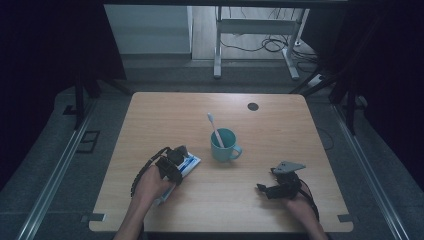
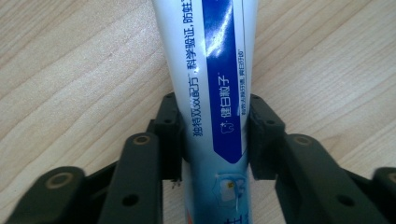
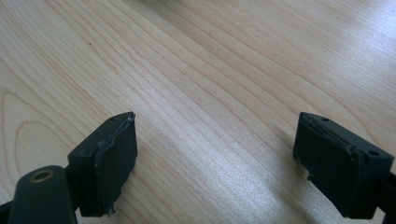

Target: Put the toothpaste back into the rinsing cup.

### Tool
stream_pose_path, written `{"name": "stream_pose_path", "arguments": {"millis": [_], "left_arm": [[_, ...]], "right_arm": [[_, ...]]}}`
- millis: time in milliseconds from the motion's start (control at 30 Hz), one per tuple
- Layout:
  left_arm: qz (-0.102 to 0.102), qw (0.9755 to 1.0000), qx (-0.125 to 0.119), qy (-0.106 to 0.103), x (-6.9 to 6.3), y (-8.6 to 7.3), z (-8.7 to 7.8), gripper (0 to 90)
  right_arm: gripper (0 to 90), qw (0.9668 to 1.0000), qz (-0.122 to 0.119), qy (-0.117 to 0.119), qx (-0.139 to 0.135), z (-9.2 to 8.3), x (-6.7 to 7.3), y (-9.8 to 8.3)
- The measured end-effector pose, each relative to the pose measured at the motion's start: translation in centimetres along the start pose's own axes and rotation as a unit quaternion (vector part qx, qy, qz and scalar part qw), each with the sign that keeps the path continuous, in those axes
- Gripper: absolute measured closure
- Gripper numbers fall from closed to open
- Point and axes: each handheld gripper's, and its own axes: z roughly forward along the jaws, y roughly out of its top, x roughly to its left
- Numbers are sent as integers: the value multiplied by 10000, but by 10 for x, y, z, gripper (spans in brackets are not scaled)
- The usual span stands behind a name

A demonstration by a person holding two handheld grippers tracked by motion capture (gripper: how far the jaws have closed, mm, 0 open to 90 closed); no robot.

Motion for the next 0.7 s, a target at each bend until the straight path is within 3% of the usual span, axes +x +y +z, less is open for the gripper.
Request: {"name": "stream_pose_path", "arguments": {"millis": [133, 333, 700], "left_arm": [[94, 9999, -112, -81, 2, -3, -2, 677], [76, 9989, -373, -283, 8, -10, -3, 697], [17, 9948, -895, -489, 10, -21, -8, 702]], "right_arm": [[137, 10000, 2, -2, 0, 0, 0, 0], [137, 10000, 9, -1, 4, 0, 0, 0], [138, 10000, 10, 1, 4, 0, 0, 0]]}}
